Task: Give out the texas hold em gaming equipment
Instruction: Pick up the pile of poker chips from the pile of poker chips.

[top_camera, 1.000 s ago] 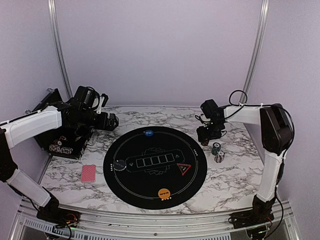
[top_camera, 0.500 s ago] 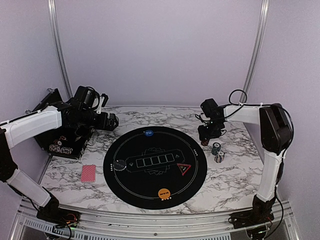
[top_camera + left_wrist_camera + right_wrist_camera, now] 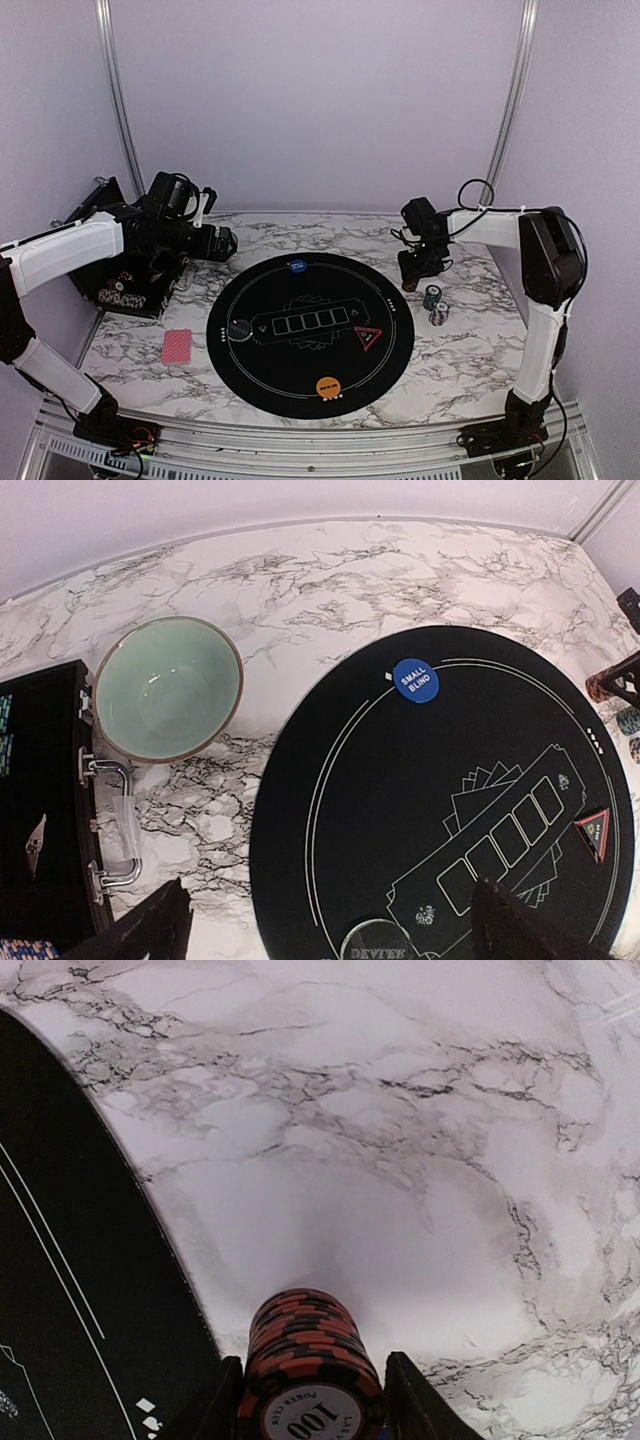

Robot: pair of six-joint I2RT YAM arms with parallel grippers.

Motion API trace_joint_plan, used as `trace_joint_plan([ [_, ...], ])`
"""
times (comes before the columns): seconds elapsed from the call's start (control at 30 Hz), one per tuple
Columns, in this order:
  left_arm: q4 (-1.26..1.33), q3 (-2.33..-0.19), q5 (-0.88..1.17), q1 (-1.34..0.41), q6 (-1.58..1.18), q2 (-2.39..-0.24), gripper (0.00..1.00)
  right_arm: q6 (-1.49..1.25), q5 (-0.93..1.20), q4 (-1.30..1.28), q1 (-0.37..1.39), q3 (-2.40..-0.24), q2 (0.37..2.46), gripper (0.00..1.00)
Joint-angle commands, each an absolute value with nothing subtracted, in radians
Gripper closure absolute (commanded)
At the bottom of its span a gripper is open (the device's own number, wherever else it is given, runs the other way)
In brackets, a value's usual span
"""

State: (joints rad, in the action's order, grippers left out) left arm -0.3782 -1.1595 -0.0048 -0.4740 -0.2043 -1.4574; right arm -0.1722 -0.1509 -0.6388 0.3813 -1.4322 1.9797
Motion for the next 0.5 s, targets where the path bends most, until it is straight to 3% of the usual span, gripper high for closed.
trace_joint_plan([
  [0.0, -0.362, -1.149, -0.014, -0.469, -0.193, -1.429, 0.01, -0.179, -0.171, -0.652, 0.371, -1.474, 1.987, 0.56],
  [0.47, -0.364, -1.150, -0.014, -0.469, -0.192, -1.428, 0.01, -0.184, -0.168, -0.661, 0.388, -1.489, 1.998, 0.67],
])
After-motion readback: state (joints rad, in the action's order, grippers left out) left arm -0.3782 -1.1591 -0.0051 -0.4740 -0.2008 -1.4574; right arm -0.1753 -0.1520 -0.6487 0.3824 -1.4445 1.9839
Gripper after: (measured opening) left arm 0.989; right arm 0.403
